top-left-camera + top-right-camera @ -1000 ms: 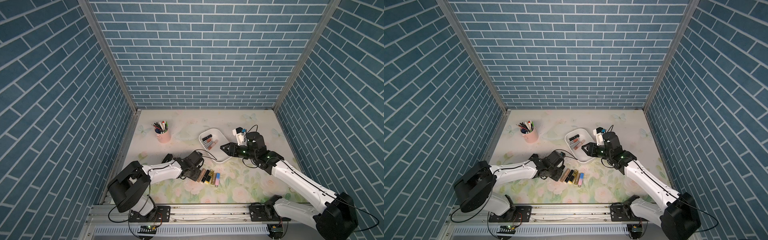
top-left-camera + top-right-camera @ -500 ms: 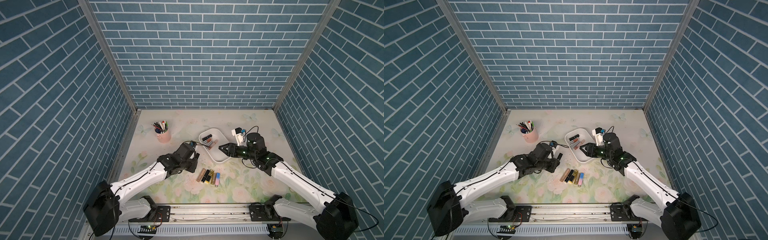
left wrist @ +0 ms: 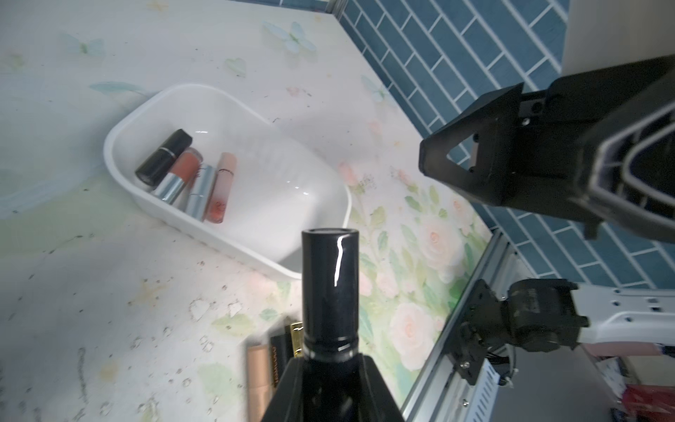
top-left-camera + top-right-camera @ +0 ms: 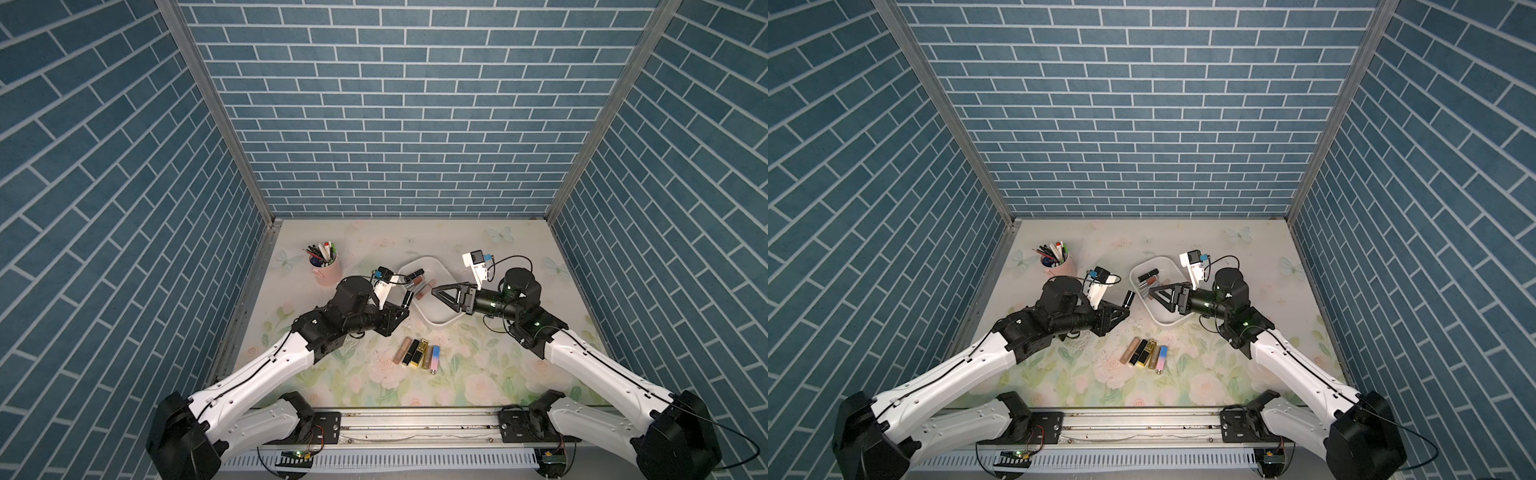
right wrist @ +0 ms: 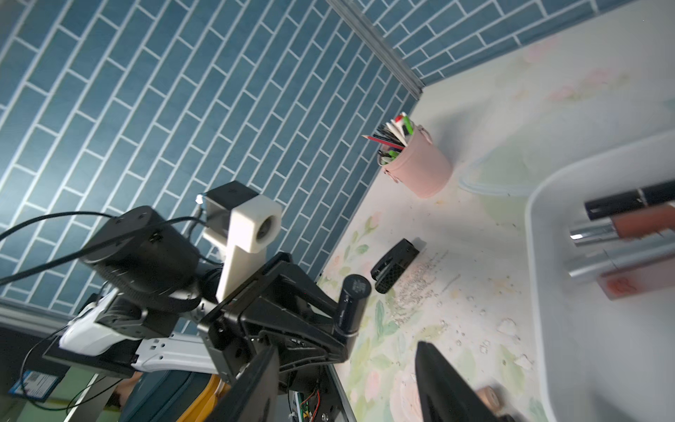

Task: Put the lipstick into the storage box
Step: Pick up the lipstick at the center of the board.

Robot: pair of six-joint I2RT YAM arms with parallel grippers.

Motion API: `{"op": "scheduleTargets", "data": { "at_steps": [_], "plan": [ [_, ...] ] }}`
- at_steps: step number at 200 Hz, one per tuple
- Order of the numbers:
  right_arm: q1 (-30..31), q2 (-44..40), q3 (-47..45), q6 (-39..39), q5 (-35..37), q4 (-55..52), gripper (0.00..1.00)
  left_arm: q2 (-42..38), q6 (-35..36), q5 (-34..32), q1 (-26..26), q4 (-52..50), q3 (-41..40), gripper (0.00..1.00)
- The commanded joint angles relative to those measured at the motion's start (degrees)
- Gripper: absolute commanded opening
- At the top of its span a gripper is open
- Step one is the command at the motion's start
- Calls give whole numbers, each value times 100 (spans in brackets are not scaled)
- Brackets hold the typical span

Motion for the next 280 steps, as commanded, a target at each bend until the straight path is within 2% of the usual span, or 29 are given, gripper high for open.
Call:
{"op": "scheduleTargets", "data": {
  "at_steps": [1, 43, 92, 110, 137, 168, 245, 280],
  "plan": [
    [-15, 185, 241, 88, -535, 641, 64, 180, -210, 821, 216, 876, 104, 20],
    [-12, 789, 810, -192, -842, 522, 66, 766, -318, 1172, 287, 1368, 395, 20],
    [-18, 1193, 983, -280, -754, 490, 67, 1092, -251, 1211, 299, 1397, 580, 19],
    [-18, 1100, 1067, -537, -421, 97, 67, 1140, -207, 1217, 322, 1346, 666, 19],
    [-18, 733, 1144, -1023, 441, -548, 66, 1241, -128, 1219, 331, 1253, 743, 19],
    [-18, 522, 1145, -1170, 1087, -980, 66, 1271, -116, 1237, 330, 1209, 777, 19],
    [-10, 806, 793, -457, 298, -121, 65, 1157, -165, 1288, 331, 1226, 825, 19],
    [-1, 903, 577, -47, -18, 459, 57, 1147, -185, 1274, 330, 1261, 815, 19]
  ]
}}
